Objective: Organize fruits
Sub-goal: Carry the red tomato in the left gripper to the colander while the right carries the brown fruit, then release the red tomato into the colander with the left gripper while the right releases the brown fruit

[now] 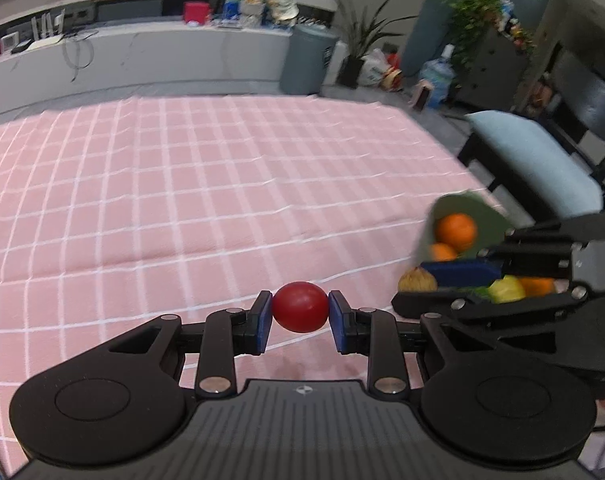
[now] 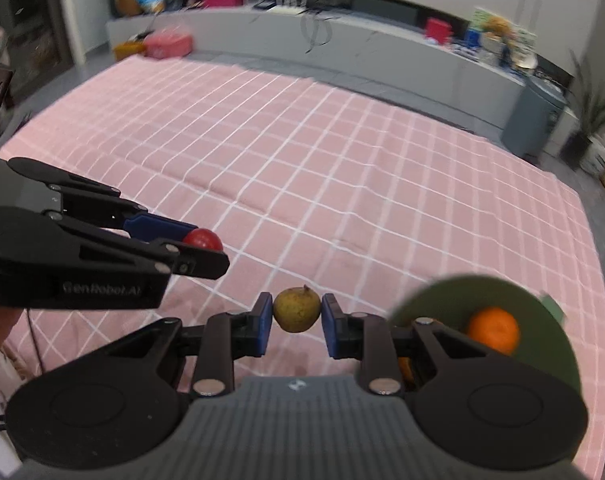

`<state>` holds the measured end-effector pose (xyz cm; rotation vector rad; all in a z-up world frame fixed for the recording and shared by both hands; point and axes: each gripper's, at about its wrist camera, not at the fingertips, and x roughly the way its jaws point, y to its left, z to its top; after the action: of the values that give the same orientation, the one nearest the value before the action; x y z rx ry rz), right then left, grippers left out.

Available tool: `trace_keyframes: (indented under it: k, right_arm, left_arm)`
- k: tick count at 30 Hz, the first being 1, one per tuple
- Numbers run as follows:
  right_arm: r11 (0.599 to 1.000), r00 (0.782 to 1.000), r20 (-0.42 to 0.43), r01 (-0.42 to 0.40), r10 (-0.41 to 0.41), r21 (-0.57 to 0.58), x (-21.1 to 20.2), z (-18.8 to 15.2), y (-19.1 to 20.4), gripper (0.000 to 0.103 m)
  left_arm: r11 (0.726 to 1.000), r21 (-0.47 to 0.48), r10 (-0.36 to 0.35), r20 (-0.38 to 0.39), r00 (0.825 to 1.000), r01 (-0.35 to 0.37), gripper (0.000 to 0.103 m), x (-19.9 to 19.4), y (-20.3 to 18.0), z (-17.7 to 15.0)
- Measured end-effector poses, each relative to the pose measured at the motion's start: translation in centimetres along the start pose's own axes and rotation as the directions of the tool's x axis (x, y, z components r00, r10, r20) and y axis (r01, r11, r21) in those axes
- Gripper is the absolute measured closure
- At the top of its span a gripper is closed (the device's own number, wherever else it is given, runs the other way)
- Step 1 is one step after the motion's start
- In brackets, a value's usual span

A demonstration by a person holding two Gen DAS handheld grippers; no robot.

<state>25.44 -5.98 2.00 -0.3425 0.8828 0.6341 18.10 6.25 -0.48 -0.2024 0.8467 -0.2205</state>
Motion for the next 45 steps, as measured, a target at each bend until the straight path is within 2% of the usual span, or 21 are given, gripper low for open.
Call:
trace_keyframes:
  k: [10,18,23,29,38,45]
  right_arm:
    - [0.988,0.992,0.038,0.116,-0.121,0.106,-4.3,-3.8,-3.8,0.081]
    - [0.965,0.98,0.033,0.186,-0.195,0.187,-5.3,-5.7,-7.9,0.081]
    - [0.954,0.977,0.019,0.205,-0.215,0.217,-4.6,-6.6,-10.0,0.081]
    - [0.963,0.983,0.008,0.178,-0.184,0.203,-2.9,-7.1,-11.4,0.081]
    - [0.971,0.986,-0.015,0.166,-0.166,0.174,0.5,-6.0,-13.1,0.081]
    - [0.971,0.987,-0.056,0.16,-0.152,0.178,2.7,-6.1,-13.8,0.081]
  left_arm:
    - [0.982,0.152,-0.115,-0.001,0.993,0.114,0.07,0.5,-8.4,2.1]
    - [0.959,0.21,-0.175,-0.082,0.981,0.189,0.07,3.7,-12.8,2.7]
    - [0.959,0.218,-0.156,-0.123,0.98,0.18,0.07,6.1,-14.1,3.0]
    - [0.968,0.196,-0.128,-0.153,0.98,0.157,0.07,8.1,-14.0,3.6]
    - [0.984,0.146,-0.074,-0.167,0.983,0.098,0.07,10.3,-13.2,4.5]
    - [0.981,0.175,-0.049,-0.165,0.985,0.078,0.069,10.9,-13.7,4.5]
